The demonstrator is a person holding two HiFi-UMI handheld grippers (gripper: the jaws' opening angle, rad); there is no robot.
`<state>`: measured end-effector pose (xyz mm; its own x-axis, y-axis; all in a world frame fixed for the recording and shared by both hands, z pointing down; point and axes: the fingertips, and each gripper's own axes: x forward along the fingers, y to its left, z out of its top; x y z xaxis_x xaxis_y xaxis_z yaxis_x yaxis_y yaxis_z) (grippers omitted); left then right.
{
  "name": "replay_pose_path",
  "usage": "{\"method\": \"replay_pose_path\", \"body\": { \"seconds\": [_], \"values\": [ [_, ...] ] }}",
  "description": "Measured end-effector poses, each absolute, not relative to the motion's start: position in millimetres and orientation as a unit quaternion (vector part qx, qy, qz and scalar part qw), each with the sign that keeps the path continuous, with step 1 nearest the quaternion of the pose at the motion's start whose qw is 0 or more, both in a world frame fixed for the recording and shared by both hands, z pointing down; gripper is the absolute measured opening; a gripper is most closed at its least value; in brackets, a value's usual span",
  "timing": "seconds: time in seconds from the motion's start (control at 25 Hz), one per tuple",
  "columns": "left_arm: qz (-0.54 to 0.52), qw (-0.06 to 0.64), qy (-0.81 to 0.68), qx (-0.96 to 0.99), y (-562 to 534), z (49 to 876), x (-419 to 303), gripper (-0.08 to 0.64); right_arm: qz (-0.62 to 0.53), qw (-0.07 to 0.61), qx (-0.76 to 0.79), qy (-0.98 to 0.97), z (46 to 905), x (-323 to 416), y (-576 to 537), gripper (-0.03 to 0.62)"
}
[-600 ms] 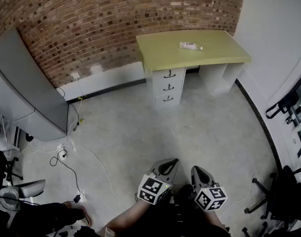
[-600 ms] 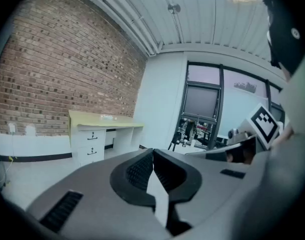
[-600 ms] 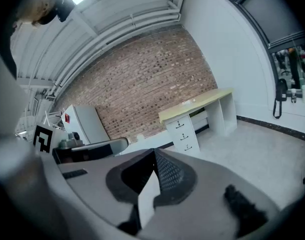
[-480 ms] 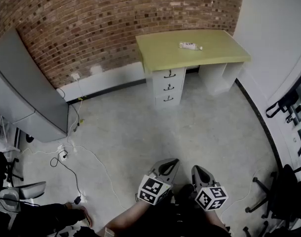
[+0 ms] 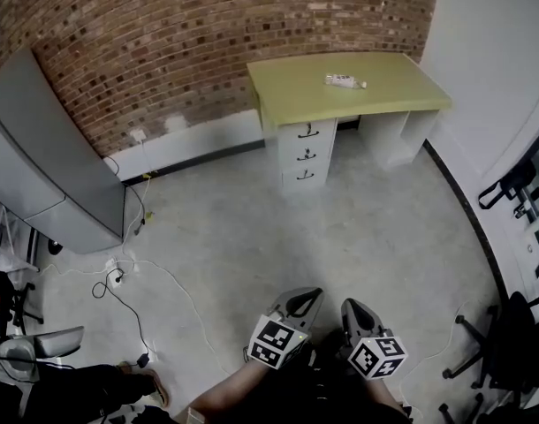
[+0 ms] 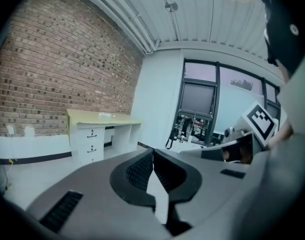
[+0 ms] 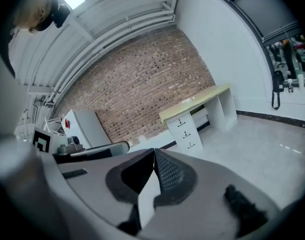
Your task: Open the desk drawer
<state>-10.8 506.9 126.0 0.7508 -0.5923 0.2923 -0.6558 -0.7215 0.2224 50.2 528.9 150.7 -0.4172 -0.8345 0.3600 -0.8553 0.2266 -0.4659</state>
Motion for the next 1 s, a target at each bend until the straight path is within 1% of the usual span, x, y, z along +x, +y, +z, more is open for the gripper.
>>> {"method": "replay_pose_path", "body": {
  "seconds": [0.28, 0.48, 0.68, 1.0],
  "values": [
    [0.108, 0.177, -0.327, 0.922, 517.0, 137.6, -10.4, 0.011, 0.316, 0.028, 0.543, -0.778, 156.5, 45.4, 537.7, 0.012],
    [0.108, 0.191, -0.332, 0.917, 508.4, 138.3, -16.6, 0.011, 0.316, 0.031, 0.539, -0.78, 151.3, 42.1, 523.9, 0.012],
    [0.111, 0.182, -0.339, 0.916, 491.6, 137.5, -21.1, 0.011, 0.313, 0.028, 0.537, -0.783, 151.4, 35.9, 502.8, 0.012],
    [0.111, 0.199, -0.355, 0.907, 438.4, 143.2, -30.0, 0.011, 0.313, 0.04, 0.527, -0.789, 153.5, 33.7, 453.9, 0.012]
  ]
}}
